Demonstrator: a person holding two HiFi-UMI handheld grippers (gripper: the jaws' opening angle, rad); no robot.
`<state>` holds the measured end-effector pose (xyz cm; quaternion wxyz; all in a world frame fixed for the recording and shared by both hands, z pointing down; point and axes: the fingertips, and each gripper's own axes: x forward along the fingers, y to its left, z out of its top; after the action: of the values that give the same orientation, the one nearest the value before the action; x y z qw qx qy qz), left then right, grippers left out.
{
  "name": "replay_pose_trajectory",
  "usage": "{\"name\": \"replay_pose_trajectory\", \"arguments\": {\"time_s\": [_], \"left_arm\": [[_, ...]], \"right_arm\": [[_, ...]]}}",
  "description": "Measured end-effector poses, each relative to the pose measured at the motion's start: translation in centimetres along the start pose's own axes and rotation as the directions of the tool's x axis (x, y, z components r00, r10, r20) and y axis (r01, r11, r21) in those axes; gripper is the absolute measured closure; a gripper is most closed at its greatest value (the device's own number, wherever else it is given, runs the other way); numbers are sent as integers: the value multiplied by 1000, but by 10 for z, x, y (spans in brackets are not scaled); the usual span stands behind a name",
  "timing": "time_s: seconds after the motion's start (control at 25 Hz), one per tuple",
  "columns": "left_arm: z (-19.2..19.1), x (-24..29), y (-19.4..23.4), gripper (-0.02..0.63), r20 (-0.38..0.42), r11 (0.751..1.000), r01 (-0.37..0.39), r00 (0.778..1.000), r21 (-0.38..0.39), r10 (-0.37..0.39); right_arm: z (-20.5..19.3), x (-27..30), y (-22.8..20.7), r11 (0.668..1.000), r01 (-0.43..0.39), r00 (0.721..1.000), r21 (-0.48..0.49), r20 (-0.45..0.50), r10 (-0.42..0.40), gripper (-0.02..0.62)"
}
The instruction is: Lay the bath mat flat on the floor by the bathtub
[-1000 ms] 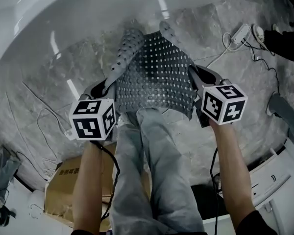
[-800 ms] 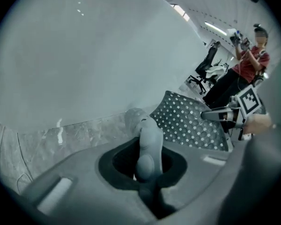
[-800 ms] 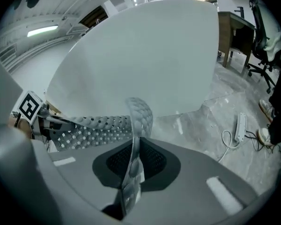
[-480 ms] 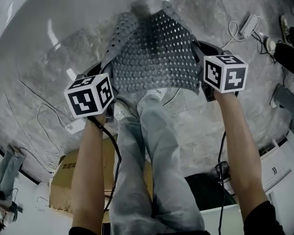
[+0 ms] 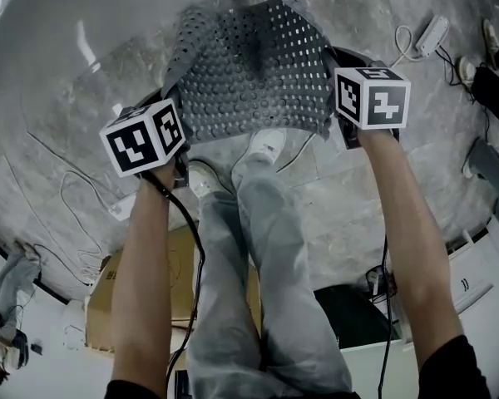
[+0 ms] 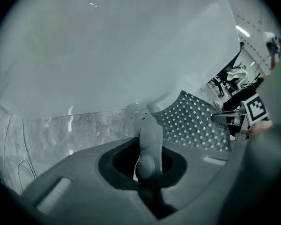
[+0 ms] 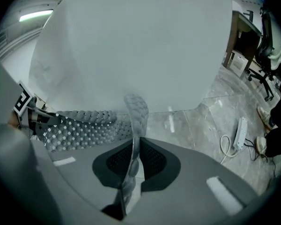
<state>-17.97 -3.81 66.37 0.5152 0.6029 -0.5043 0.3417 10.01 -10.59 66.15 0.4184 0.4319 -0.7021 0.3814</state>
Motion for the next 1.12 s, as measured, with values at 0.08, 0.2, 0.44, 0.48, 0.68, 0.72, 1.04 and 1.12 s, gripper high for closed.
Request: {"name": "replay_pose_trajectory", "arguments": {"time_s": [0.08,0.2,0.44,0.48,0.68,0.72,1.04,1.12], "left_arm": [[-5,6,3,586,-11,1000,-11,1000,-7,11],[-12,13,11,583,-40,998,-44,998,48,46],[-30,29,14,576,-106,997,-53,993,64,60],[-33,34,14,574,-122,995,-57,990,87,68],[-50,59,9,561,-197,978,-50,976,205,92],[-53,62,9,561,-209,976,-53,973,213,99],[-75,67,32,552,-255,967,-114,952,230,172],[-79,67,36,551,-266,970,-115,949,213,171]], "right_arm": [[-2,6,-7,1000,9,1000,-25,-10,-9,572],[-2,15,-15,999,20,999,-46,-25,-21,572],[8,26,-32,997,33,999,-64,-34,-35,572],[8,30,-35,997,34,999,-63,-33,-37,572],[2,50,-43,995,47,997,-93,-61,-53,571],[-1,52,-44,994,53,996,-99,-72,-60,571],[-18,61,-52,992,63,991,-106,-114,-75,569],[-25,65,-54,992,64,988,-110,-130,-78,568]]}}
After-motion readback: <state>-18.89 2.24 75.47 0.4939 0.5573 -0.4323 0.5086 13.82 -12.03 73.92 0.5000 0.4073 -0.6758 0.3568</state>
